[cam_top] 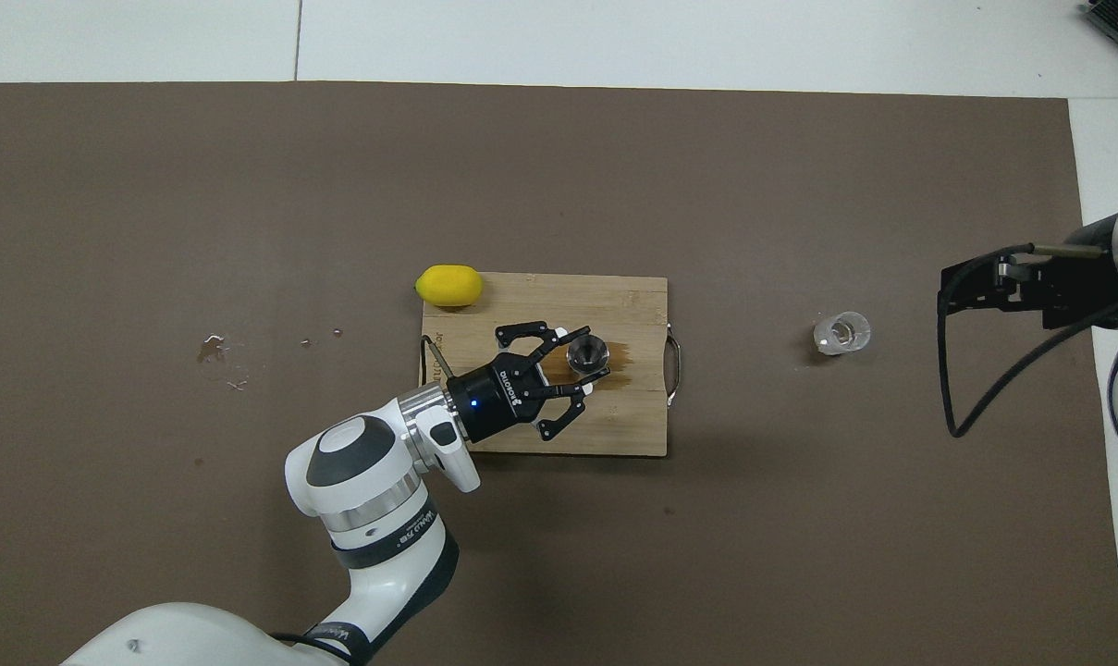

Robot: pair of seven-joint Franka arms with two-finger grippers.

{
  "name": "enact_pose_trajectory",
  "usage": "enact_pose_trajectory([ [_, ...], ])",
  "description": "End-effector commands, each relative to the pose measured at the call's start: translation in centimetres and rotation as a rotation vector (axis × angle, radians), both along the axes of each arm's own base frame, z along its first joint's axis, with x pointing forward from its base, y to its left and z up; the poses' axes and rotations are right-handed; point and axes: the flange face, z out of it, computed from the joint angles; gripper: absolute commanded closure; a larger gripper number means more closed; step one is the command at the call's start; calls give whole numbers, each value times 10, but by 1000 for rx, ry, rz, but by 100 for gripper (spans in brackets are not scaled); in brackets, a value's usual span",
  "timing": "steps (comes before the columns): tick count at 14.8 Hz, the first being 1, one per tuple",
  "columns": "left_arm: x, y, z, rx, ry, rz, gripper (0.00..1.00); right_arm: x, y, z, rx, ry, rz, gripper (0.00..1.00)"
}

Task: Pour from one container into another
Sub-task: 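Lower the dark cup onto the cutting board with the left gripper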

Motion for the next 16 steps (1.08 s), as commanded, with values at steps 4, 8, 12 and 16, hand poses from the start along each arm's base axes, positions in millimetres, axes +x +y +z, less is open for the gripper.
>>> enact_pose_trajectory([
  [4, 2, -1, -5, 80, -101, 33, 58, -2, -2, 0, -5, -16, -12, 0],
  [8, -2, 1, -11, 88, -88, 38, 54, -3, -2, 0, -5, -16, -29, 0],
  [12, -3, 4, -14, 100, -79, 44, 0, 1, 0, 2, -3, -46, -84, 0],
  [16, -10, 19, -24, 90, -57, 51, 0, 6, -5, -1, 16, -57, -385, 8],
])
